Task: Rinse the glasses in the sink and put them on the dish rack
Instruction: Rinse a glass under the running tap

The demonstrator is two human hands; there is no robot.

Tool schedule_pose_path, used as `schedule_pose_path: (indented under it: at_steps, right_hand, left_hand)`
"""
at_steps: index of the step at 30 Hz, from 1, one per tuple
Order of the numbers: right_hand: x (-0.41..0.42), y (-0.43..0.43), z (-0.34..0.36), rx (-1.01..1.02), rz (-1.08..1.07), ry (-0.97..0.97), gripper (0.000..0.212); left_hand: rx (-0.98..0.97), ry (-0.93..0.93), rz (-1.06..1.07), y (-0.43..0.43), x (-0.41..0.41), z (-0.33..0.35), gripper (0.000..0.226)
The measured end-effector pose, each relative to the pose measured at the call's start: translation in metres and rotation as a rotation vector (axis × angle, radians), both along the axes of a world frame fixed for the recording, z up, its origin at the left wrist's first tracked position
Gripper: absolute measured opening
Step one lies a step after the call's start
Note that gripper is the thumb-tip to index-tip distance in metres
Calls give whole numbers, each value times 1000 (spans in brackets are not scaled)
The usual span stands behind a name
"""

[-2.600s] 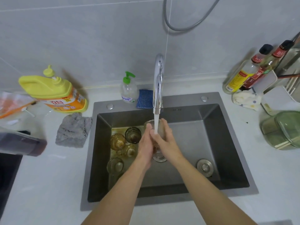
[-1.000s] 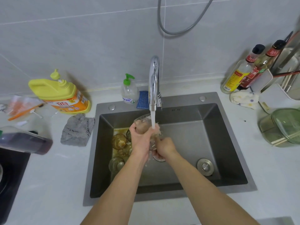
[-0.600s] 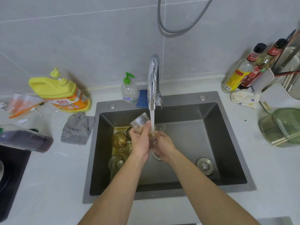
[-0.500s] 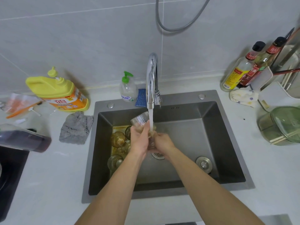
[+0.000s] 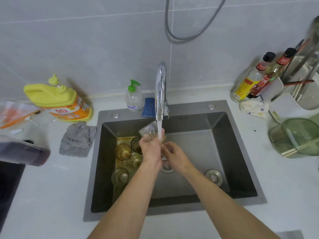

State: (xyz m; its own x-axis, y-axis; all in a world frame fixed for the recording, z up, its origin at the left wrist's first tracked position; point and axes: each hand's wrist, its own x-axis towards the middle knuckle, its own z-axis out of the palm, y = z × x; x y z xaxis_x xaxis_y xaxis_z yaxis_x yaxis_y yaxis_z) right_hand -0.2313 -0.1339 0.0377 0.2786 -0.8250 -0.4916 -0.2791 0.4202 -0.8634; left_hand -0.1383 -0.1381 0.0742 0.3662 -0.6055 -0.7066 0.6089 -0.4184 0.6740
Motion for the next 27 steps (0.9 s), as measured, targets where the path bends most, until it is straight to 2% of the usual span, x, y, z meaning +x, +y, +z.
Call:
schedule_pose_path:
  at_steps: [2, 6, 9, 10, 12, 14, 15, 18, 19, 22, 24, 25, 27]
  right_hand:
    - [3, 3, -2, 26, -2, -80, 12]
    - [-3, -1, 7, 234, 12, -348, 17]
    - [-14, -5, 10, 306, 24, -415, 25]
    - [-15, -4, 9, 299, -4, -416, 26]
    - [-10, 1, 6, 299, -165, -473, 26]
    - [2, 6, 3, 323, -379, -584, 13]
    - [8, 6, 2, 322, -447, -583, 4]
    - [16, 2, 5, 274, -448, -290, 17]
    - [15, 1, 8, 286, -419, -261, 23]
    - [6, 0, 17, 482, -313, -321, 41]
    - [3, 0, 17, 526, -219, -253, 41]
    - [3, 1, 15, 491, -176, -181, 41]
    - [9, 3, 10, 295, -162, -55, 33]
  left_hand:
    - [-23, 18, -28, 1, 8, 5, 59]
    - [-46, 68, -226, 4, 35, 12, 66]
    - [-92, 88, -302, 3, 41, 12, 34]
    - [-87, 112, -275, 3, 39, 14, 31]
    - [-67, 124, -168, 4, 31, 18, 49]
    - [-48, 121, -100, 4, 21, 20, 58]
    - [-44, 114, -83, 4, 17, 20, 54]
    - [-43, 76, -80, 6, 14, 19, 27]
    - [-52, 76, -96, 7, 16, 18, 22]
    - [-98, 69, -146, 8, 25, 17, 29]
    - [-98, 38, -149, 8, 27, 17, 33]
    - [-91, 26, -130, 7, 27, 17, 35]
    - [-61, 23, -77, 5, 24, 22, 37]
